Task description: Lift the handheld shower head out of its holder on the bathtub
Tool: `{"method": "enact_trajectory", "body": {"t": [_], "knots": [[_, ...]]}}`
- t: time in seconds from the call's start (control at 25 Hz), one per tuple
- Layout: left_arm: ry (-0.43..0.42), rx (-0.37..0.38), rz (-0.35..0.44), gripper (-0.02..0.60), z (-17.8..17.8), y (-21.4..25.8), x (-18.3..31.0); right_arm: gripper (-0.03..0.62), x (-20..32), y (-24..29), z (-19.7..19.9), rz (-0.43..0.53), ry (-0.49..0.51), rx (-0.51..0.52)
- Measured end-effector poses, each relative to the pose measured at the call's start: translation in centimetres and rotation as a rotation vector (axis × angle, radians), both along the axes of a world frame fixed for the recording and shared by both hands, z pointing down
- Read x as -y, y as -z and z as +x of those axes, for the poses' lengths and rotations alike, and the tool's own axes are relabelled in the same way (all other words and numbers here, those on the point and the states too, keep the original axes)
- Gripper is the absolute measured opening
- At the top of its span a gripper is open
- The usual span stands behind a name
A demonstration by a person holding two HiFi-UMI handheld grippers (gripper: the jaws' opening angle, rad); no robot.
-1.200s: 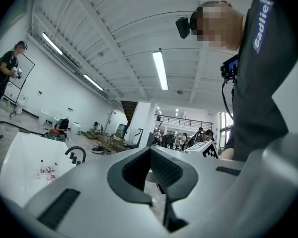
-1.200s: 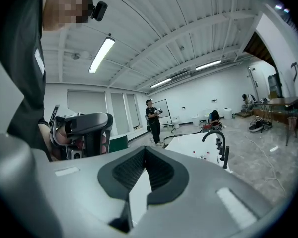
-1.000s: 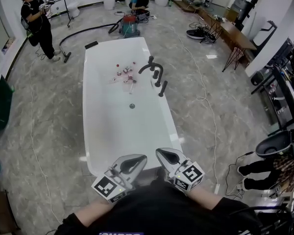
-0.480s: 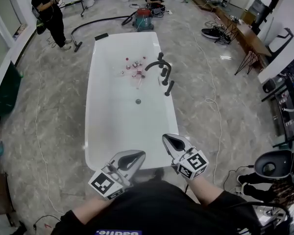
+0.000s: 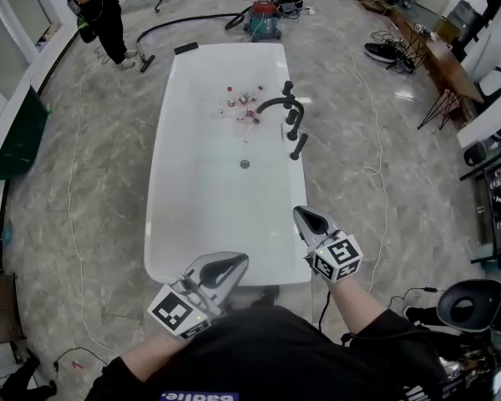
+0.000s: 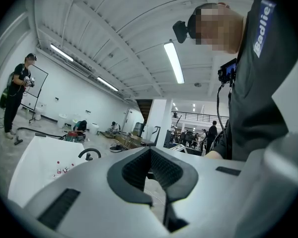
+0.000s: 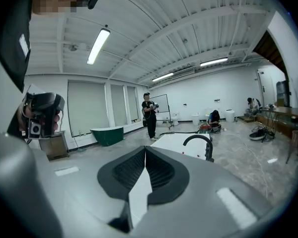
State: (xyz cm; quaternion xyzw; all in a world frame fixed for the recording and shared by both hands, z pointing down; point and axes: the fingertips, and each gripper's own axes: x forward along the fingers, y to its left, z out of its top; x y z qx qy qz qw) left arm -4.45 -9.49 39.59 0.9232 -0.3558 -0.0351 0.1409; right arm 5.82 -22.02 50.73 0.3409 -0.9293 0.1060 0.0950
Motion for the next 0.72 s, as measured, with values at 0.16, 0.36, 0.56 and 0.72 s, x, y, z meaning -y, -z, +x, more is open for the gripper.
{"method": "enact_trajectory", "body": {"t": [0.16,0.36,0.56,0.72], "knots": [[0.034,0.011,0.000,0.000,0.2,-0.2,1.5,0.011,4.0,-1.8,1.1,-0.001,0.004,-0.044],[0.054,0.023,-0.024,0.000,0.7,-0.5,2.3,0.017,9.2,-4.2,2.7,-0.017,-0.012,-0.076],[0.081,0.029,-0.027,0.000,1.4,-0.4,3.0,0.025,14.0,-6.8,4.2,-0.043,-0.042,-0.091],[0.097,0.031,-0.041,0.000,1.4,-0.6,3.6,0.037,17.5,-8.7,4.6,-0.072,-0.067,-0.096]]}}
